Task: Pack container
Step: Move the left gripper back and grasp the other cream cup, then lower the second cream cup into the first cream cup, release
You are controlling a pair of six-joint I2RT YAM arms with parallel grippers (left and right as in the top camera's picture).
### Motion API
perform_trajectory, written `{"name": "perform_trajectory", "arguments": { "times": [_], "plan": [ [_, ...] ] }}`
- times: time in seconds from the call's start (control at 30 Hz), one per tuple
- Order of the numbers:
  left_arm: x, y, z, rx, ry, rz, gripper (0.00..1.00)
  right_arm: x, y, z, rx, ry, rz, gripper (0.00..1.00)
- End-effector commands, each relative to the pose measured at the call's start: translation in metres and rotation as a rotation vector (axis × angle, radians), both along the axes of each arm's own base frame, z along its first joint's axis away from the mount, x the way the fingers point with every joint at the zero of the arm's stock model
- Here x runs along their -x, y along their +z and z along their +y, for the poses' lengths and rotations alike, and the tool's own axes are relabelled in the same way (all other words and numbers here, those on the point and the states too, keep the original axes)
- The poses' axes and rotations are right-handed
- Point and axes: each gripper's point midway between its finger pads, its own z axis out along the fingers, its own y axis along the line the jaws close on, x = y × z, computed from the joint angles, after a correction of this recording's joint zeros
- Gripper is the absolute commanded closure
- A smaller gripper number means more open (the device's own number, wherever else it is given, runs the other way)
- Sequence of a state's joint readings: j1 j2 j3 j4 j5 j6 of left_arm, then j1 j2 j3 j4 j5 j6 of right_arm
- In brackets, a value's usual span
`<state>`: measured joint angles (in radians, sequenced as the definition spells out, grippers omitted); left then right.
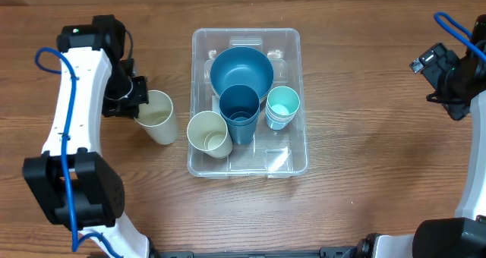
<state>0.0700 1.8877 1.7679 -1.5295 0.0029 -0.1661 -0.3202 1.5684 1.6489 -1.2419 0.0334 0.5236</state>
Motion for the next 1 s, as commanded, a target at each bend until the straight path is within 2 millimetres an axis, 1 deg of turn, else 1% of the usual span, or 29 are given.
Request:
{"name": "perform_trajectory", "arguments": {
  "times": [0.0,0.07,0.17,0.23,0.3,0.43,0.5,0.6,0.7,0.8,0.97],
  "plan": [
    [0.003,0.069,0.007,-0.043,0.049,-0.216,0.96,-0.001,0.004,-0.002,0.008,-0.007,-0.014,0.00],
    [0.007,0.099,-0.002,-0.025,0.031,-0.306,0.96,-0.001,0.004,-0.002,0.008,-0.007,-0.014,0.00],
    [0.021,0.139,-0.024,0.012,-0.021,-0.418,0.96,-0.001,0.004,-0.002,0.008,-0.007,-0.014,0.00],
    [0.034,0.157,-0.038,0.032,-0.065,-0.462,0.96,-0.001,0.004,-0.002,0.008,-0.007,-0.014,0.00],
    [0.046,0.168,-0.051,0.052,-0.107,-0.486,0.96,-0.001,0.004,-0.002,0.008,-0.007,-0.014,0.00],
    [0.066,0.179,-0.066,0.068,-0.168,-0.507,0.96,-0.001,0.004,-0.002,0.008,-0.007,-0.014,0.00],
    [0.074,0.182,-0.067,0.063,-0.179,-0.512,0.96,-0.001,0.004,-0.002,0.008,-0.007,-0.014,0.00],
    [0.080,0.187,-0.071,0.090,-0.188,-0.531,0.96,-0.001,0.004,-0.002,0.008,-0.007,-0.014,0.00],
    [0.084,0.191,-0.084,0.162,-0.233,-0.537,0.96,-0.001,0.004,-0.002,0.008,-0.007,-0.014,0.00],
    [0.085,0.189,-0.087,0.174,-0.246,-0.529,0.96,-0.001,0.004,-0.002,0.008,-0.007,-0.014,0.00],
    [0.086,0.177,-0.087,0.172,-0.251,-0.487,0.96,-0.001,0.004,-0.002,0.008,-0.007,-0.014,0.00]
  ]
}}
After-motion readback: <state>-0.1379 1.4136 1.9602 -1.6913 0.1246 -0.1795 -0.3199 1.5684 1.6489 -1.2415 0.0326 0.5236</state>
